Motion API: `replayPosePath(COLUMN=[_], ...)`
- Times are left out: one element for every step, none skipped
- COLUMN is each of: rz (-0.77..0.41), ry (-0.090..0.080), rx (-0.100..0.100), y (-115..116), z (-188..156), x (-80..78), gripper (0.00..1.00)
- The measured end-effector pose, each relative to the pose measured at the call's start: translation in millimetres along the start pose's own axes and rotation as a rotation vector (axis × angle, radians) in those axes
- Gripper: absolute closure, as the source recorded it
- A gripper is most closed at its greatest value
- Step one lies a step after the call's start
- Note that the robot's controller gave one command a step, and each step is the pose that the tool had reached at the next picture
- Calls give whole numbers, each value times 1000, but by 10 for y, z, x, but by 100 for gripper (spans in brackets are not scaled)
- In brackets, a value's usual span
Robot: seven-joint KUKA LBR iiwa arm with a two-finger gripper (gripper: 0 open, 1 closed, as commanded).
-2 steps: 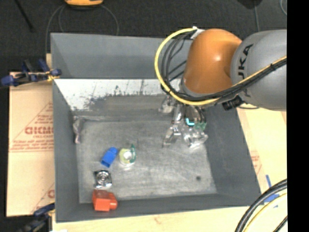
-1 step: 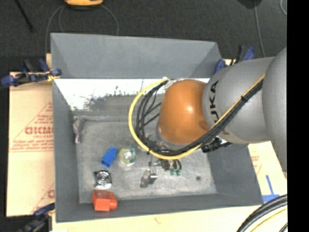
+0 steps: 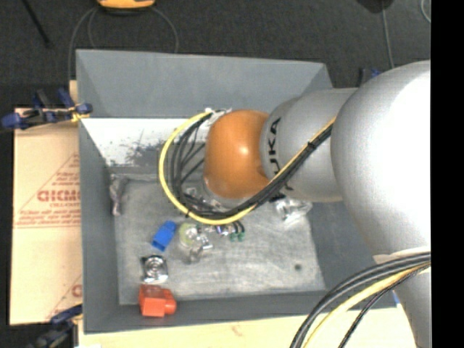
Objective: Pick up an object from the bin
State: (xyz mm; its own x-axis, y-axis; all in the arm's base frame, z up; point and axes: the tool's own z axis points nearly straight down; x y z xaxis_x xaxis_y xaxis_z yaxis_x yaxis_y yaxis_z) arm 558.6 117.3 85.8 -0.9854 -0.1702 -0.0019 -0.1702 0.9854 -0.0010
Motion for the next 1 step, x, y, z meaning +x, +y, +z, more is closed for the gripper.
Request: replayPosePath(rz=[94], ry=[0], rx=[0], y=[295], z=[99], x=[-304], gripper=[0])
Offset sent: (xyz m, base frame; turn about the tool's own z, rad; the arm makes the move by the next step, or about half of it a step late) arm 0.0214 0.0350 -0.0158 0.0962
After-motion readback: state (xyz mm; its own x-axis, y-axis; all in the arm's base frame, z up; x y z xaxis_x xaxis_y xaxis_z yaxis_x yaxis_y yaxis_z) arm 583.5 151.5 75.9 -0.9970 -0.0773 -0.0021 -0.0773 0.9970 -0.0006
